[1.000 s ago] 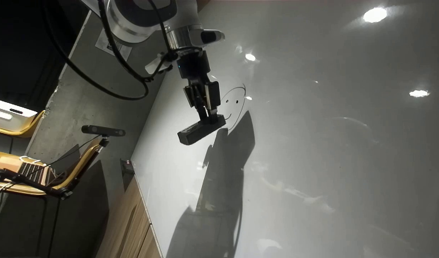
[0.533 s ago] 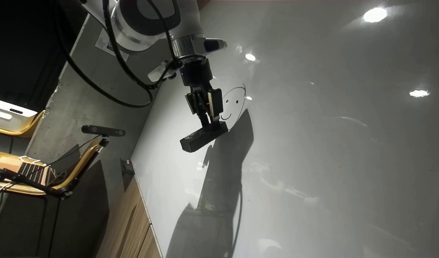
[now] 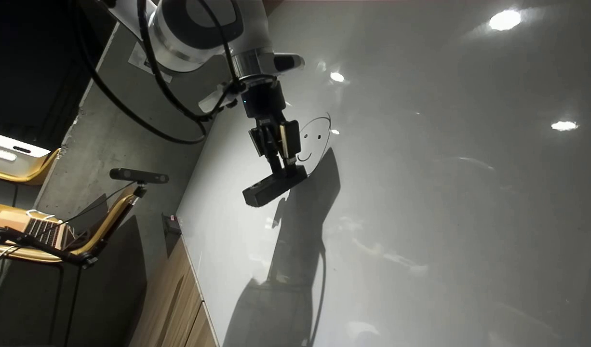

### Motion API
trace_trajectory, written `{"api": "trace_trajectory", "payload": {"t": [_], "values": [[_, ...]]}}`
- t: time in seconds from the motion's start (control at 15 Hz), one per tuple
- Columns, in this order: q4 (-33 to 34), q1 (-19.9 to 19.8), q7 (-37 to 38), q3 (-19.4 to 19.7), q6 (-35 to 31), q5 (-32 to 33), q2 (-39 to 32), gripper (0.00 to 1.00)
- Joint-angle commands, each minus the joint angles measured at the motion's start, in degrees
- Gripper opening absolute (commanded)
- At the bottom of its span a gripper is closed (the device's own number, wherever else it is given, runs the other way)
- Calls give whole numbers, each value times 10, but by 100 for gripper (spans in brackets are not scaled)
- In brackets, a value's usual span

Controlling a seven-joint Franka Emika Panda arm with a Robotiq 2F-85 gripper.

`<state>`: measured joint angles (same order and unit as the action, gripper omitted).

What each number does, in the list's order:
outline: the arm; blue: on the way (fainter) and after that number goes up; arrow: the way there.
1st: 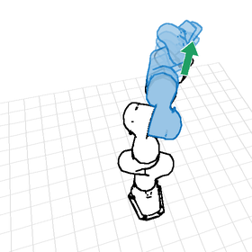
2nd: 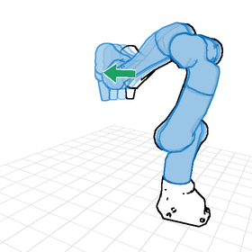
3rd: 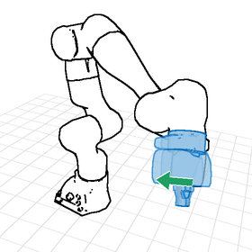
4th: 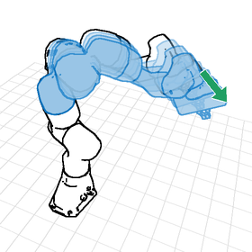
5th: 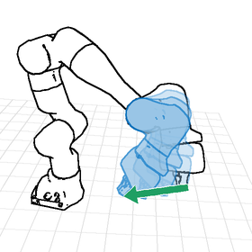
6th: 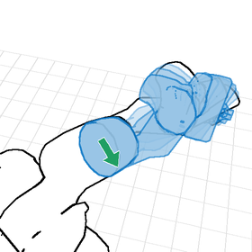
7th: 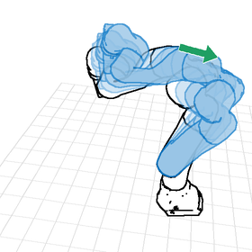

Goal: Use the duster to erase the drawing on the whiteboard

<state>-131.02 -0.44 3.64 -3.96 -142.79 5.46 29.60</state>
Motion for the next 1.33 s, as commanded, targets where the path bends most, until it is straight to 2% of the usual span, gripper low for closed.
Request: {"api": "trace_trajectory", "payload": {"t": [0.0,0.73,1.27], "values": [[22,-11,13,-4,0,9,-7,29],[70,-24,59,-23,19,18,3,29],[140,-25,66,-28,50,31,-3,29]]}}
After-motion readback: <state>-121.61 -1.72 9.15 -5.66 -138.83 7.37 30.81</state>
